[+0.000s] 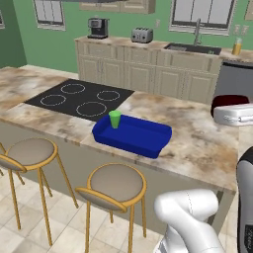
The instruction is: There is a tray on the dining counter. Grab the cup, mug, and pitcher and place them on the tray. The pitcher may be placed next to the tray if it cannot fit the tray.
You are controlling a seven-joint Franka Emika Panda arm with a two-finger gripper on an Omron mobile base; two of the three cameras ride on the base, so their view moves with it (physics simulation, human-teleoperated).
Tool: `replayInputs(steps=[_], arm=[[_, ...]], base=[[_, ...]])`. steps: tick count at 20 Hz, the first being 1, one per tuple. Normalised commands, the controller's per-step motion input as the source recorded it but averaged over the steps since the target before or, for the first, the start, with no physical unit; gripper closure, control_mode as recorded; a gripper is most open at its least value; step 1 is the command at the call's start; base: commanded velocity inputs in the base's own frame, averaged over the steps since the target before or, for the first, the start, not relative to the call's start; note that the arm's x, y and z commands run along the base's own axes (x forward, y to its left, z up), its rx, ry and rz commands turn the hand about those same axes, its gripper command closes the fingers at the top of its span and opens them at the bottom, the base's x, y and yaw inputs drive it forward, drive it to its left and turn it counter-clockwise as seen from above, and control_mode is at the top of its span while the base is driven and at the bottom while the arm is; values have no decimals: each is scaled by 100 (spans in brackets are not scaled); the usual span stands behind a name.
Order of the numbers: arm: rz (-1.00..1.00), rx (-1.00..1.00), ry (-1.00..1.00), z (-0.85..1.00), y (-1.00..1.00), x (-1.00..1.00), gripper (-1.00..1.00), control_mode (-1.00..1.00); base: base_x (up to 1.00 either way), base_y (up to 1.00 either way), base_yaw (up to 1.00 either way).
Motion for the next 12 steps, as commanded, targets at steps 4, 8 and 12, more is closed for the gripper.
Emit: replayInputs(steps=[4,8,12], arm=[[16,0,6,-43,28,64,100,-100],[32,0,14,-49,10,68,100,-100],[34,0,14,-50,0,71,100,-100]], base=[[0,0,0],[0,0,0],[0,0,0]])
